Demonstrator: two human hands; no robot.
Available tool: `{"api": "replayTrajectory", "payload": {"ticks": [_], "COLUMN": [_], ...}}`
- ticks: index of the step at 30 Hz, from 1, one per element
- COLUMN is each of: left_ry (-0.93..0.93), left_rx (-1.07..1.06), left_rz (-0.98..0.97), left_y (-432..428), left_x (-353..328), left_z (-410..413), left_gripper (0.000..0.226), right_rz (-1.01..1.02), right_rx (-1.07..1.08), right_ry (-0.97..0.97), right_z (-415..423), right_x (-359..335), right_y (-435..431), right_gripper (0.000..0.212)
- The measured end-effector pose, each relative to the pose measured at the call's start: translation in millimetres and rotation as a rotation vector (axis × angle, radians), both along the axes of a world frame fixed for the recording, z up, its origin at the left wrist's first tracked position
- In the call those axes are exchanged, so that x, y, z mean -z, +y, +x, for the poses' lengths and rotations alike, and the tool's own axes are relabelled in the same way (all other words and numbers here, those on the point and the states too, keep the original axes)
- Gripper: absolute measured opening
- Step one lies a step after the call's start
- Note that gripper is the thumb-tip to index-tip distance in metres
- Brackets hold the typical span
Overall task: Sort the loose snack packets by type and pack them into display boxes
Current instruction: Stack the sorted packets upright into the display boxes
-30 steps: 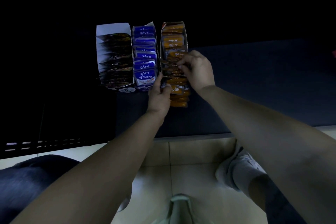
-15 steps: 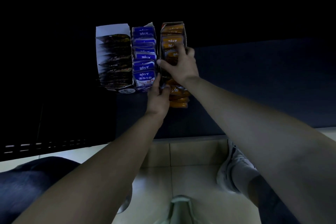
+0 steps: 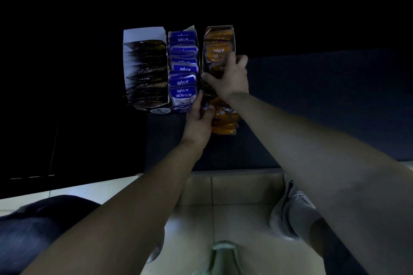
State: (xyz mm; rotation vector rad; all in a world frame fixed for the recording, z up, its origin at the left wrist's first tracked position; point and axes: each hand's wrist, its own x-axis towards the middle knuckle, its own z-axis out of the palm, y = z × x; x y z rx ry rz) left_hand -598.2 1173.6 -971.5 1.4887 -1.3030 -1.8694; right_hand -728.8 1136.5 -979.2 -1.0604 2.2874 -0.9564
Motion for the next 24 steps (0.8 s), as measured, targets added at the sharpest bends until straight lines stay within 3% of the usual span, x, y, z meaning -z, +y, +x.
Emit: {"api": "replayTrajectory", "payload": {"ticks": [5, 11, 21, 24], "left_ry": [0.017, 0.016, 0.02, 0.014], "left_rx": [0.003, 0.008, 0.0, 0.0], "left_rz": [0.003, -0.013, -0.002, 0.002], "left_y": [2.1, 1.9, 2.7, 2.1], "left_x": [-1.6, 0.1, -2.0, -3.2], "left_z": [1.9, 3.5, 3.1, 3.2], "left_gripper": [0.055, 0.057, 0.055, 0.056], "right_rz": [-0.048, 0.043, -0.018, -0.102], "right_rx": [-0.061, 0.032, -0.019, -0.138], "right_ry": [-0.017, 0.072, 0.03, 0.158], "right_z": [-6.3, 1.4, -4.7, -6.0], "right_x": [3.2, -5.7, -2.6, -5.1], "right_y": [9.1, -2.3, 2.3, 4.4], "right_gripper": [0.057, 0.076, 0.053, 0.048]}}
